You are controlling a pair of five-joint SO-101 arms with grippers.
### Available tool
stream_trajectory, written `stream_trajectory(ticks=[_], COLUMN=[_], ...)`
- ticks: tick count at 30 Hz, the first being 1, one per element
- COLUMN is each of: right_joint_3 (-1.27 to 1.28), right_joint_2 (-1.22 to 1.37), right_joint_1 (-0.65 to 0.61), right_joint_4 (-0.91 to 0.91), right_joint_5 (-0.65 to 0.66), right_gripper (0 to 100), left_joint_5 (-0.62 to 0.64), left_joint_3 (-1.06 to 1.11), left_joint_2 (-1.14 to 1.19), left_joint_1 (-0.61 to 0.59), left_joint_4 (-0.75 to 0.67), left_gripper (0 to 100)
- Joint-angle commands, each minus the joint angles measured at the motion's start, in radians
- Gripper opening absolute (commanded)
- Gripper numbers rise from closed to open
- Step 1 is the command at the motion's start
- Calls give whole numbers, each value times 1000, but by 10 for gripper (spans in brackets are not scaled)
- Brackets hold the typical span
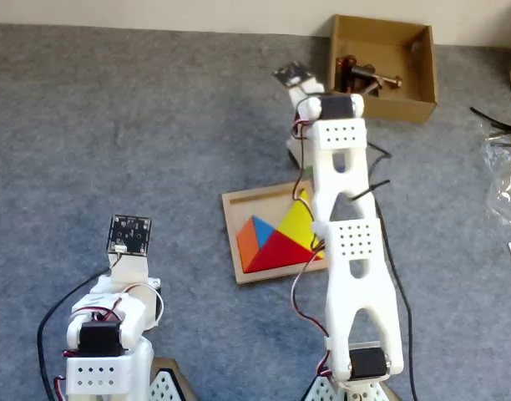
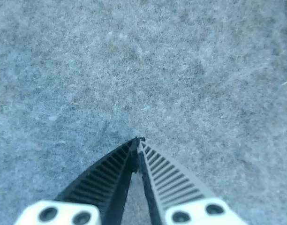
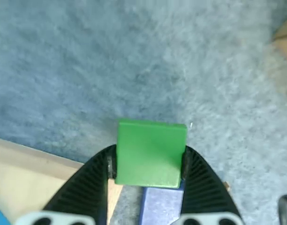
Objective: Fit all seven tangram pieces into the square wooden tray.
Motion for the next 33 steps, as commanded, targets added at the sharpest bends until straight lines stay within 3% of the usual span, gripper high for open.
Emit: stream_trajectory(ticks=[1,23,27,33], right_joint_3=[-58,-47,77,466], right_joint_2=[-108,-156,-269,-501], right_joint_1=[-28,-107,-105,-107], right_joint_4=[19,22,22,19], right_joint_5=[2,-124,-124,-120], right_gripper=[48,48,48,48], left_joint_5=[5,5,5,5], left_joint_3=[22,22,22,22], left_joint_2=[-13,-13,-13,-13], left_joint_1=[-13,-13,-13,-13], left_joint_4=[5,5,5,5], left_gripper=[7,7,7,7])
